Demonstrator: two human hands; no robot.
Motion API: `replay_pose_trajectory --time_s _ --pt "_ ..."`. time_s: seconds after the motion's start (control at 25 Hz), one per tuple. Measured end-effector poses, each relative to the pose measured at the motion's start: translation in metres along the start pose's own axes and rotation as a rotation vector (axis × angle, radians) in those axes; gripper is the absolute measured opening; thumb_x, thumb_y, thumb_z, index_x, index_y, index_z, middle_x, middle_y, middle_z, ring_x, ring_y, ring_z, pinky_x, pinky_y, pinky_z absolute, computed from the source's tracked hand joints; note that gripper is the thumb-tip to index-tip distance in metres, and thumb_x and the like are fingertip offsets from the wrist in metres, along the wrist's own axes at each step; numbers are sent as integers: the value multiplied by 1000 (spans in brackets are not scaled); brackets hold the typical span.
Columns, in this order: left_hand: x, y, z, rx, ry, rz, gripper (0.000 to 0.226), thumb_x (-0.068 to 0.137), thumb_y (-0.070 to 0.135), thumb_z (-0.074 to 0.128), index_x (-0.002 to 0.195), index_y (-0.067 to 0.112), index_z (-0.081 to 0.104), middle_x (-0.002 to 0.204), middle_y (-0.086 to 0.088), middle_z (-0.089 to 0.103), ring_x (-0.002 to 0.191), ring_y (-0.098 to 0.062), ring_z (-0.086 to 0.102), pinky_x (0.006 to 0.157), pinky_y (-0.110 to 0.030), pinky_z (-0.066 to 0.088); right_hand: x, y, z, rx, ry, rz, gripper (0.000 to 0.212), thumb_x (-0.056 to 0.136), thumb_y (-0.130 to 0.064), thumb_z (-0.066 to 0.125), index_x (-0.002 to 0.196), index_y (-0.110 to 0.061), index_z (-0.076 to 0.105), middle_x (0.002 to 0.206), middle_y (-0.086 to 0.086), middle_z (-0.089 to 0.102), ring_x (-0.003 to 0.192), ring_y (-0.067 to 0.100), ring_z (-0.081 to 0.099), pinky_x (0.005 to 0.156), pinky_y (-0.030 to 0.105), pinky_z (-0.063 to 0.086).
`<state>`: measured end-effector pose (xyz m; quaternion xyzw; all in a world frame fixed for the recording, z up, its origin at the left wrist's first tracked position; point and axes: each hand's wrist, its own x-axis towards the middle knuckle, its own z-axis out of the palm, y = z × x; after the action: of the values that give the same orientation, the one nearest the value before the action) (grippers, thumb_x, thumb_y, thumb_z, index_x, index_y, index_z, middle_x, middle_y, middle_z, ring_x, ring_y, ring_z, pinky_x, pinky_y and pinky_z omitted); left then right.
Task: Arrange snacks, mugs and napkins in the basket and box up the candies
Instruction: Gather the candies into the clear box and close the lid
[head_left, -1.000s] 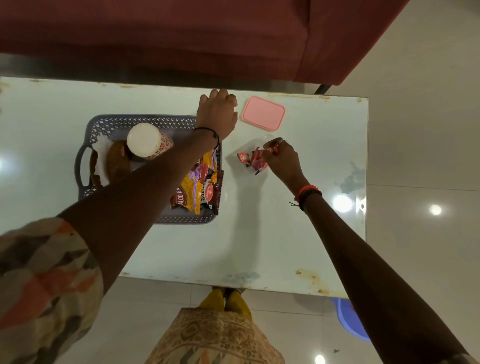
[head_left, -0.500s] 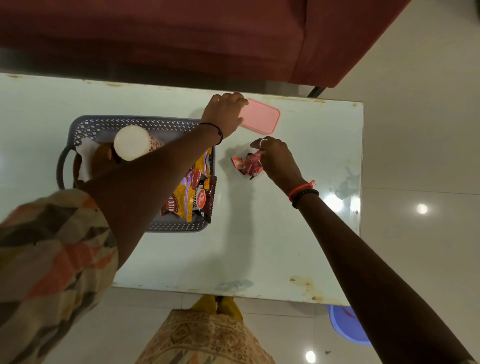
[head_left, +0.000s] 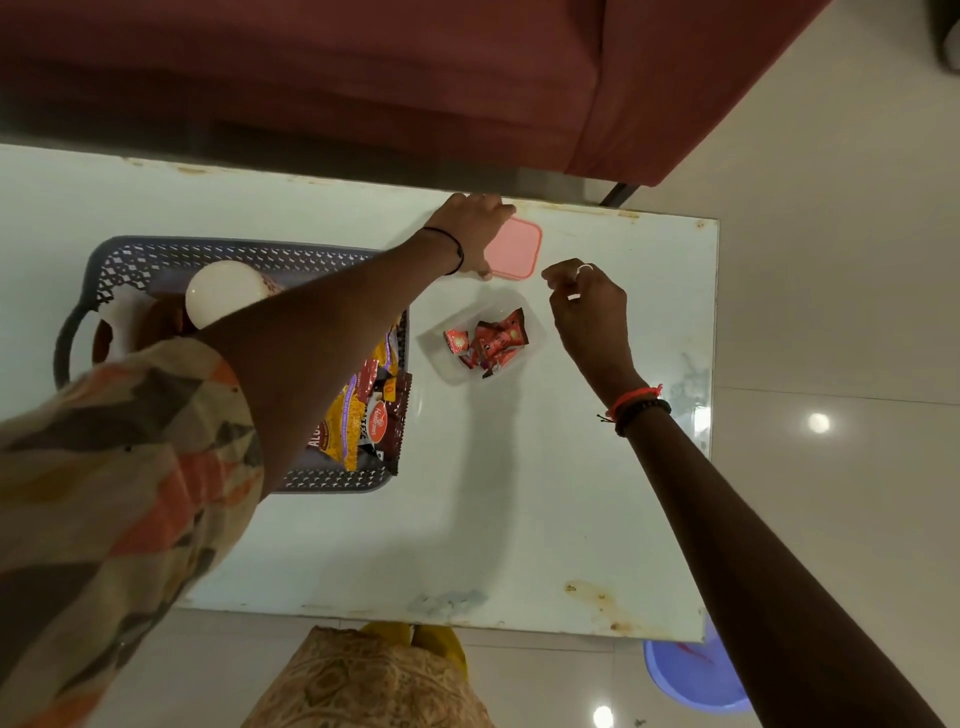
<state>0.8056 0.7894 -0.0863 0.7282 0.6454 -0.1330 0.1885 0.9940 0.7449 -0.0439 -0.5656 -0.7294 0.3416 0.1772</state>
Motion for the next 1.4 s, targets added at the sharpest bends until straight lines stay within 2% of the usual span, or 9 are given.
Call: replay_pose_trajectory --time_s 0.12,0.32,0.48,0.64,0.76,0.88,1.08,1.24,1.4 --pt "-5 2 -4 -4 121 -41 84 69 40 76 134 4 37 132 -18 43 120 -34 42 101 -43 37 7 1 -1 144 13 147 26 88 1 47 107 -2 65 100 14 70 88 20 63 83 21 49" --pt "-26 14 -15 -466 271 -37 88 61 25 82 133 8 33 135 -14 38 121 -31 43 87 -39 47 22 5 -13 1071 -133 879 29 95 -22 55 110 2 53 86 18 59 81 24 61 82 32 56" --pt "-53 30 -31 -847 238 114 91 66 21 81 136 10 24 140 -11 37 131 -24 38 99 -30 43 17 15 -17 1246 -330 920 47 91 -34 59 122 -1 47 112 24 61 104 32 64 94 41 54" --pt "-85 45 -39 -989 196 174 92 67 20 81 137 9 22 140 -11 41 134 -25 38 104 -32 43 8 11 -23 1390 -436 835 31 93 -14 57 119 2 54 107 18 67 84 23 73 77 29 61" --pt "-106 53 -30 -1046 235 65 92 72 12 78 141 4 19 142 -15 38 132 -27 40 107 -36 42 6 9 -27 1320 -385 735 15 93 -4 54 106 -3 63 104 11 69 91 20 71 72 22 61" --pt "-128 82 -13 -1179 302 -378 80 83 -4 60 146 2 12 149 -19 24 136 -29 33 109 -30 31 8 9 -26 1095 -267 668 25 93 1 53 117 2 58 98 9 66 89 19 64 72 23 60" --pt "-158 146 23 -1557 356 -803 64 88 -14 32 147 0 9 154 -18 10 142 -29 24 114 -29 21 12 8 -4 603 -157 598 31 88 5 56 119 11 59 110 26 64 95 31 61 90 40 55" --pt "-151 147 35 -1788 358 -1048 51 100 9 30 147 3 12 157 -17 10 143 -28 22 112 -28 20 16 13 5 151 -132 421 27 86 -9 62 110 2 69 114 22 69 87 21 57 92 37 51" --pt "-141 128 48 -1718 435 -1013 48 100 28 35 143 7 32 148 -18 33 132 -29 42 99 -24 35 10 10 11 36 -202 316 26 86 -12 63 109 -2 71 114 15 70 105 25 64 76 14 40"
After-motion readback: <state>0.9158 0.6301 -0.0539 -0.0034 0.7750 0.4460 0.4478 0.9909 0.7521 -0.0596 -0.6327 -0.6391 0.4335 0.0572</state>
